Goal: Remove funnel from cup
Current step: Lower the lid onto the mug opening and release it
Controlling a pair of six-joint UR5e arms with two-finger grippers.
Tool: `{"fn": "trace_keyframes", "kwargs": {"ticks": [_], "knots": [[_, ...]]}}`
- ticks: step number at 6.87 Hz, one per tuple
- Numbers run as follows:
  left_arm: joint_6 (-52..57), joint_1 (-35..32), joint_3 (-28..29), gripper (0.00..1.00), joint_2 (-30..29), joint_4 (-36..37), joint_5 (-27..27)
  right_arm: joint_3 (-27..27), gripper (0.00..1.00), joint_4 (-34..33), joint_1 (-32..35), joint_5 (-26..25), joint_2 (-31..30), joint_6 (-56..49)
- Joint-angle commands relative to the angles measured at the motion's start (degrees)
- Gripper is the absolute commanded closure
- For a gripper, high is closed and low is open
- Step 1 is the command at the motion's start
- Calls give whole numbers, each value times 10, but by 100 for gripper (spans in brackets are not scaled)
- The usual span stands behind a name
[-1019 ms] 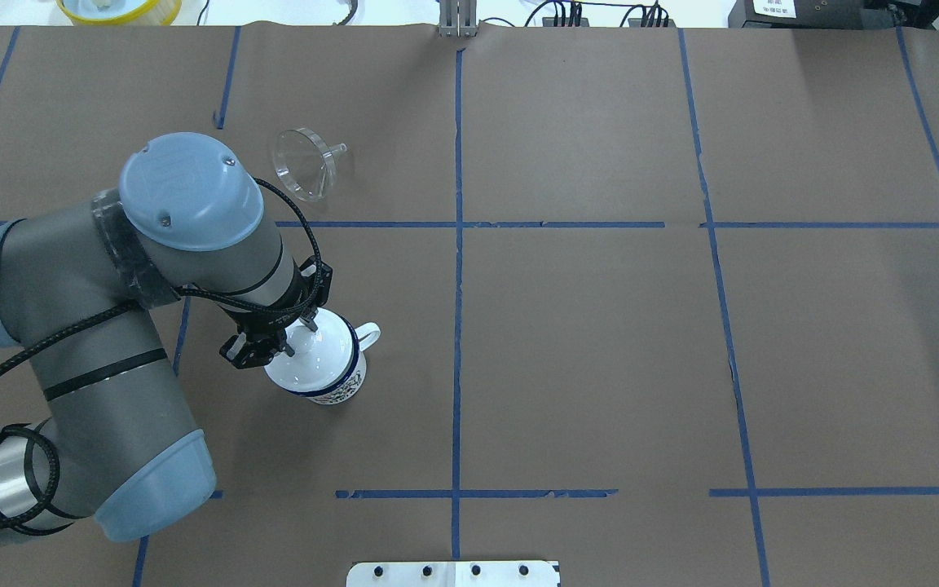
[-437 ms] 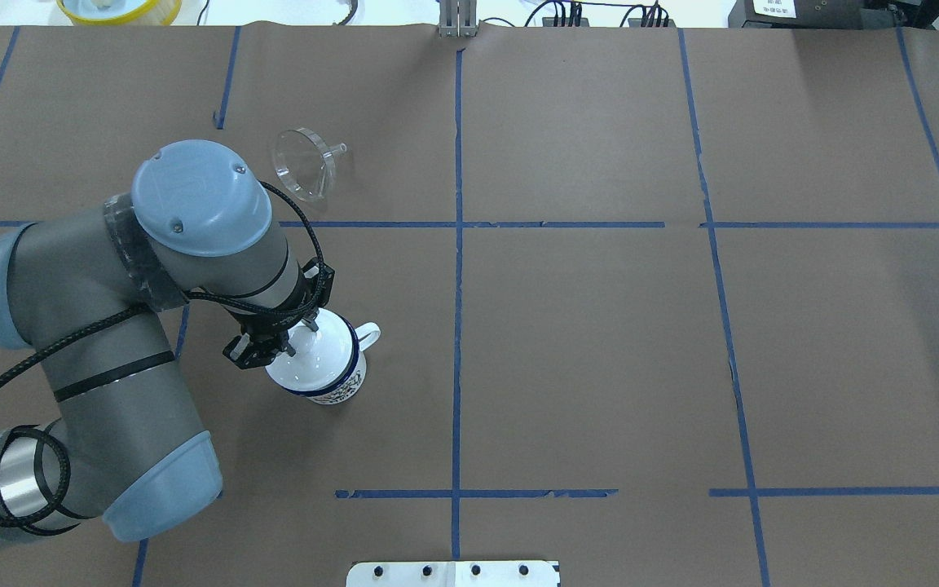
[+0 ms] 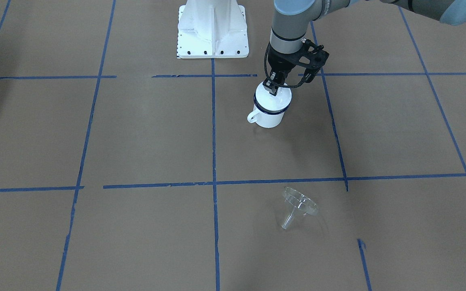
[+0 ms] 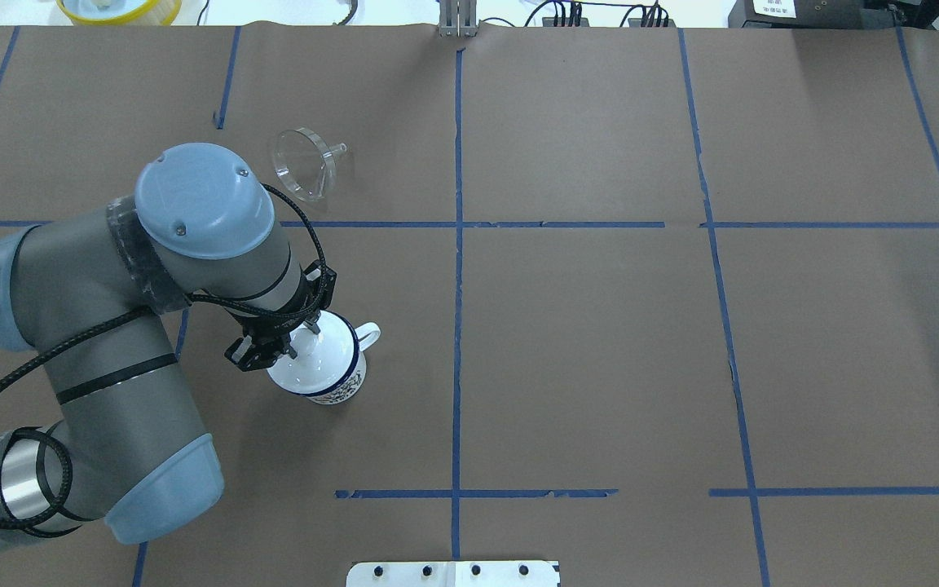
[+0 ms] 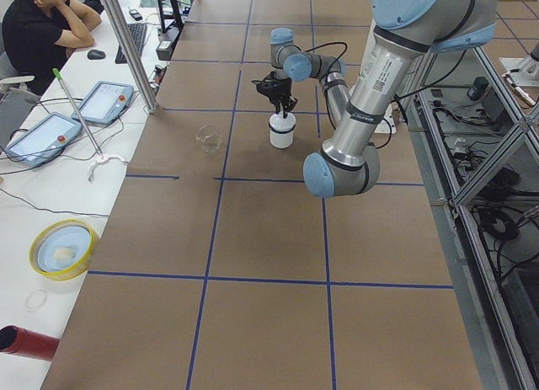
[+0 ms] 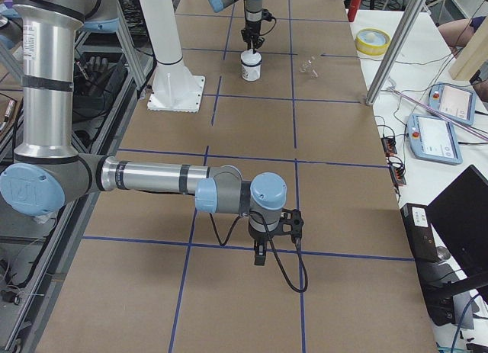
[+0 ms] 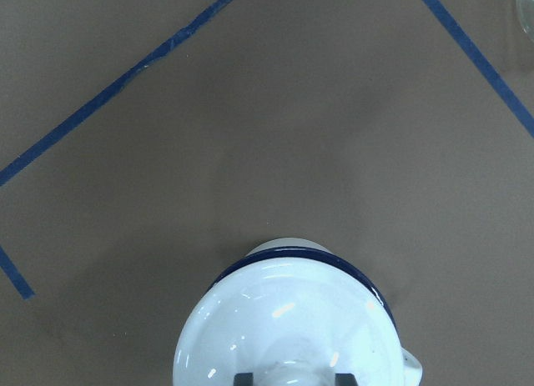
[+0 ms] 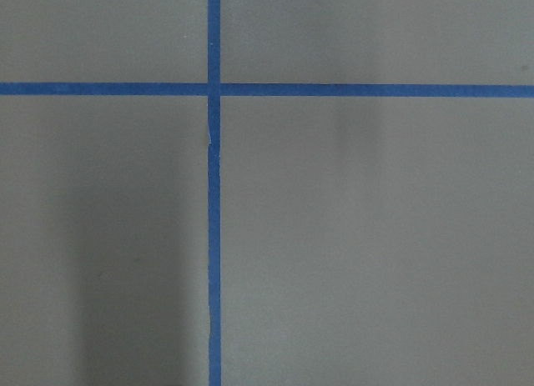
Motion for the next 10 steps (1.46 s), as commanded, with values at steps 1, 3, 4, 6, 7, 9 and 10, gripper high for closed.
{"fn": "trace_keyframes", "kwargs": {"ticks": [1,3,4,6,7,9,10], "knots": [[0,2,3,100,-2,0,0,0,0,0,0,0,0,0],[0,2,4,100,-2,-1,0,0,0,0,0,0,0,0],[1,2,5,100,-1,-2,0,-1,0,0,0,0,0,0],[0,2,12,100,-1,-10,0,0,0,0,0,0,0,0],[0,2,11,100,-1,-10,0,0,0,0,0,0,0,0],[-1,2,12,1,-1,-10,1,0,0,0,0,0,0,0],[-1,2,11,0,-2,-10,2,0,0,0,0,0,0,0]]}}
